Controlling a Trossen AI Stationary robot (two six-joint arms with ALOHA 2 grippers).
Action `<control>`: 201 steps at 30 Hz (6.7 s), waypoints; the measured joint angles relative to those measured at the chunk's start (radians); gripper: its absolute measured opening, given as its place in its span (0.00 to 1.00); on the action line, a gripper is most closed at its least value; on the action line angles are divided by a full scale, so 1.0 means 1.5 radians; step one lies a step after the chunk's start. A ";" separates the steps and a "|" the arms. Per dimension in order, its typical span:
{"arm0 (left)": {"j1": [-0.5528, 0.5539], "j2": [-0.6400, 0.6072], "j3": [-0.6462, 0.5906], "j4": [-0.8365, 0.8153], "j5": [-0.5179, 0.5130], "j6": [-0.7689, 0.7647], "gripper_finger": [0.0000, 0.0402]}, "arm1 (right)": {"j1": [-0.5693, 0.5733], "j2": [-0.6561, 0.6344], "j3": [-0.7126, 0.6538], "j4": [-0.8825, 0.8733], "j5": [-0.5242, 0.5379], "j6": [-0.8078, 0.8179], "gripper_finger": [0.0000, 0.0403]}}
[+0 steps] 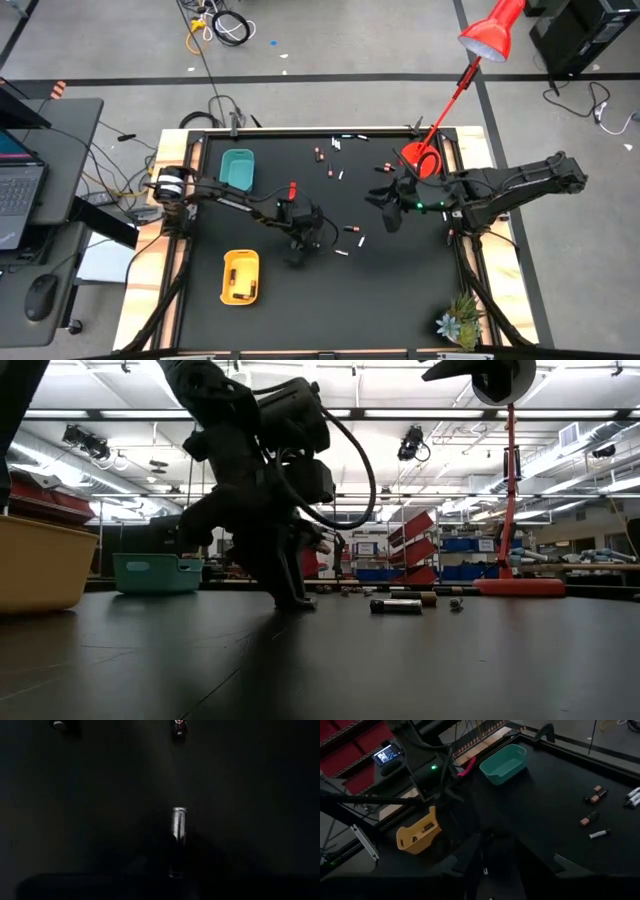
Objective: Sort batteries
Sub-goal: Put the white battery into the blue bin
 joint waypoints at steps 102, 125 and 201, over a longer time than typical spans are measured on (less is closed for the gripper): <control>-0.047 0.142 0.204 0.009 -0.042 -0.161 0.23 | -0.014 0.001 0.000 0.028 0.029 -0.063 0.32; 0.044 -0.008 0.126 -0.194 -0.132 -0.150 0.01 | -0.018 0.001 0.000 0.029 0.037 -0.070 0.32; 0.067 -0.490 -0.167 -0.232 -0.187 -0.629 0.17 | -0.082 0.433 -0.110 0.061 -0.347 -0.671 0.29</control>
